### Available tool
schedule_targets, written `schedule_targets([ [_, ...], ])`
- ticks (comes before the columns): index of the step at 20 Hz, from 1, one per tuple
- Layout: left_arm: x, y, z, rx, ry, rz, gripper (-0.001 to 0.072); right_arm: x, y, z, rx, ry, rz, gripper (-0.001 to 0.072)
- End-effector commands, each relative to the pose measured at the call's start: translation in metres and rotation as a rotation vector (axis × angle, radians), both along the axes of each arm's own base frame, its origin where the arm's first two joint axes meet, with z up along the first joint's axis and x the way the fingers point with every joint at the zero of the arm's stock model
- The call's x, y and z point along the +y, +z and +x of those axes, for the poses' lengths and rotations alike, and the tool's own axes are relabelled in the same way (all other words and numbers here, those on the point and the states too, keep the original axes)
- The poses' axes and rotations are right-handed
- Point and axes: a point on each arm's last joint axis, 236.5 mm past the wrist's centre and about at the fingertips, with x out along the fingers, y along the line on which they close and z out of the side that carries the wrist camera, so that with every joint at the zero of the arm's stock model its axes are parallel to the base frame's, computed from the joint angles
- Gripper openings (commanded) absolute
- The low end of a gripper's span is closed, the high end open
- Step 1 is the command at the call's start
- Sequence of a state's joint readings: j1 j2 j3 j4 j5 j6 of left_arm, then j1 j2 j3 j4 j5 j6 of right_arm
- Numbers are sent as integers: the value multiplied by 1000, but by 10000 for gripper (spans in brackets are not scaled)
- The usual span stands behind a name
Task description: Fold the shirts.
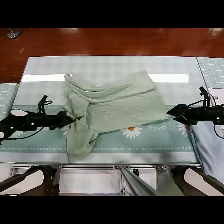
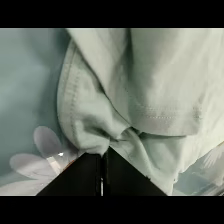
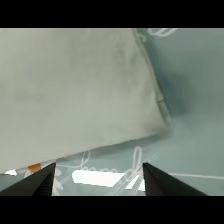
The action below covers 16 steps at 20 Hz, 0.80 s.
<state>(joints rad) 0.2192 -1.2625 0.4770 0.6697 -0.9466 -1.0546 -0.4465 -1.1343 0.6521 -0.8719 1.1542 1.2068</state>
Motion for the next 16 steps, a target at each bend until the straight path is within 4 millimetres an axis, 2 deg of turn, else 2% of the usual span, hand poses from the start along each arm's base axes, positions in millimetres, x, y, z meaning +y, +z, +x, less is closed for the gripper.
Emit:
schedule_targets([
  [1,-8,6,0,-5,-86,-3,23,-20,-12,-4,42,-46,-77,618],
  [3,-8,10,3,-13,-95,-6,23,-30,-22,-16,102,-50,-124,619],
  [5,-8,11,3,-14,-95,-7,23,-27,-31,-20,153,-60,-104,618],
  [7,-9,11,3,-12,-97,-10,23,-20,-37,-11,148,-77,-47,618],
  [10,-9,11,3,-11,-95,-10,23,-20,-44,15,119,-156,5,617],
  [12,-9,11,3,-12,-94,-9,23,-4,-46,28,112,-145,59,617],
  [15,-8,11,5,-17,-86,-6,23,35,-55,48,116,-42,59,617],
  [16,-8,11,5,-17,-85,-9,23,45,-56,53,129,-22,64,594],
])
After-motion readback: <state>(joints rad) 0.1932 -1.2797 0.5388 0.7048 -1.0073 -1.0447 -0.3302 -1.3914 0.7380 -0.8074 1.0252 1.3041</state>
